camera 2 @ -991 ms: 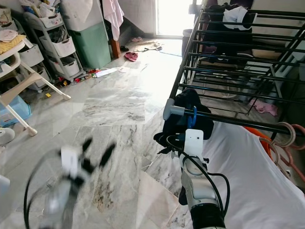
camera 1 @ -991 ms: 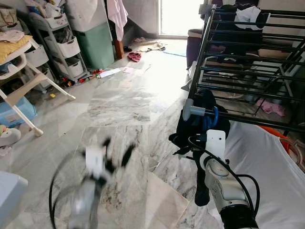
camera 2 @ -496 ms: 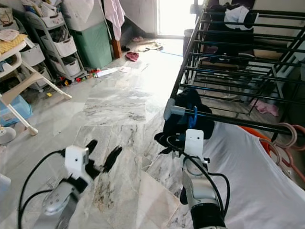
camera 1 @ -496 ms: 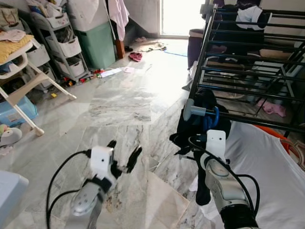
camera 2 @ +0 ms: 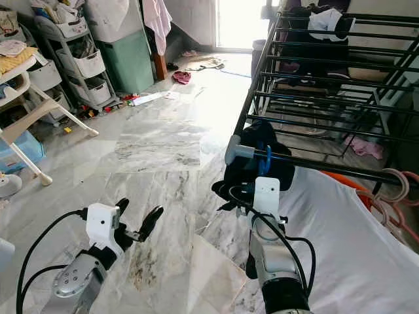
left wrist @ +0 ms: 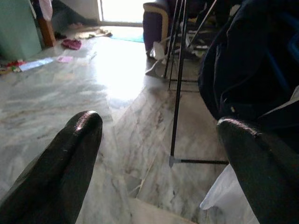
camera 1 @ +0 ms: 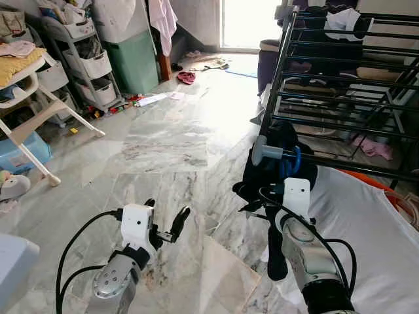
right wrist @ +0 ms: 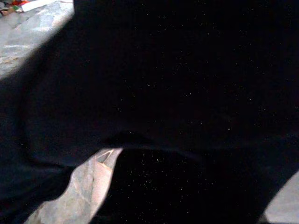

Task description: Hang hanger

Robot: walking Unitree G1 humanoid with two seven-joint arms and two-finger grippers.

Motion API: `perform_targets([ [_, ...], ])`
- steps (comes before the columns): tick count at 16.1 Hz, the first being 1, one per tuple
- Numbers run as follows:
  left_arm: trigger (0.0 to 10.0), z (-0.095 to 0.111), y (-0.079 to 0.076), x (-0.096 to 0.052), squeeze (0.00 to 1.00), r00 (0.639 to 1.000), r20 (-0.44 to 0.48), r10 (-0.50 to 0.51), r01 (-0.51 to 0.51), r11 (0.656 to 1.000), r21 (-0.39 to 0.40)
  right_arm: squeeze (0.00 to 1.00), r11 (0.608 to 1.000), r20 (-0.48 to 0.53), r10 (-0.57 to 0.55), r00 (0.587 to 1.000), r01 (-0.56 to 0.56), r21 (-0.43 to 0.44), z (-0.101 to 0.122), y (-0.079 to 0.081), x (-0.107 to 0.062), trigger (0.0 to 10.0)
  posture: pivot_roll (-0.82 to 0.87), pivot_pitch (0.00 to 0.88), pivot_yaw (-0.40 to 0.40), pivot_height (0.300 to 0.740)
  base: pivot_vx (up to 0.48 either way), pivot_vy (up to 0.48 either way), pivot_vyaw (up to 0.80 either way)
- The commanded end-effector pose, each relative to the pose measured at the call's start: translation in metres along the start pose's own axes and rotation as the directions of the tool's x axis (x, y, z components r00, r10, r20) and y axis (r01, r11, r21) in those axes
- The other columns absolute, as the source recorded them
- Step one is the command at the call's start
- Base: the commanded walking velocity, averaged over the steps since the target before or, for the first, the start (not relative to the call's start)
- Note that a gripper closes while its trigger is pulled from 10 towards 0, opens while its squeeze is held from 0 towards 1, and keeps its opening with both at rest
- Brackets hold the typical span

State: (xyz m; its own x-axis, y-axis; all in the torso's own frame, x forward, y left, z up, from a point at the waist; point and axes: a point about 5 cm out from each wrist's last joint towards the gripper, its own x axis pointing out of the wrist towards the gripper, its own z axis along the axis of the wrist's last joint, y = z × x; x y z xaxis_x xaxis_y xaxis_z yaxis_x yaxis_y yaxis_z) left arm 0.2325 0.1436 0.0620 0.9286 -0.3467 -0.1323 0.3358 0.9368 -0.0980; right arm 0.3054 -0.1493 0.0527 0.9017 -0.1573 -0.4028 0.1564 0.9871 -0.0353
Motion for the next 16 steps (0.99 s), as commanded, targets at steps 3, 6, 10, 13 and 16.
perform_targets([
  [3, 10.0, -0.005, 0.006, 0.001, 0.0, 1.0, -0.027, 0.005, -0.005, 1.0, 0.004, 1.0, 1.0, -0.066, -0.005, 0.998, 0.006, 0.012, -0.013, -0.001, 0.0, 10.0, -0.13, 0.0, 0.07, 0.74, 0.0, 0.0, 0.0],
  [6, 10.0, -0.013, 0.01, 0.001, 0.0, 0.999, -0.039, 0.01, -0.009, 1.0, 0.003, 1.0, 1.0, -0.062, 0.002, 0.998, -0.001, 0.01, -0.013, -0.001, 0.0, 10.0, -0.13, 0.0, 0.068, 0.74, 0.0, 0.0, 0.0],
  [10, 10.0, -0.016, 0.012, 0.003, 0.0, 0.999, -0.043, 0.013, -0.013, 1.0, 0.001, 1.0, 0.999, -0.005, 0.018, 1.0, -0.018, -0.028, -0.005, -0.003, -0.001, 10.0, -0.14, 0.0, 0.066, 0.74, 0.0, 0.0, 0.0],
  [13, 10.0, -0.018, 0.013, 0.004, 0.0, 0.999, -0.041, 0.008, -0.008, 1.0, -0.002, 1.0, 0.996, 0.067, 0.025, 0.997, -0.019, -0.093, 0.002, -0.011, -0.009, 10.0, -0.14, 0.0, 0.068, 0.74, 0.0, 0.0, 0.0],
  [16, 10.0, -0.018, 0.013, 0.005, 0.0, 0.999, -0.041, 0.001, -0.001, 1.0, -0.002, 1.0, 0.995, 0.104, 0.021, 0.994, -0.011, -0.096, 0.003, -0.017, -0.015, 10.0, -0.15, 0.0, 0.075, 0.74, 0.0, 0.0, 0.0],
])
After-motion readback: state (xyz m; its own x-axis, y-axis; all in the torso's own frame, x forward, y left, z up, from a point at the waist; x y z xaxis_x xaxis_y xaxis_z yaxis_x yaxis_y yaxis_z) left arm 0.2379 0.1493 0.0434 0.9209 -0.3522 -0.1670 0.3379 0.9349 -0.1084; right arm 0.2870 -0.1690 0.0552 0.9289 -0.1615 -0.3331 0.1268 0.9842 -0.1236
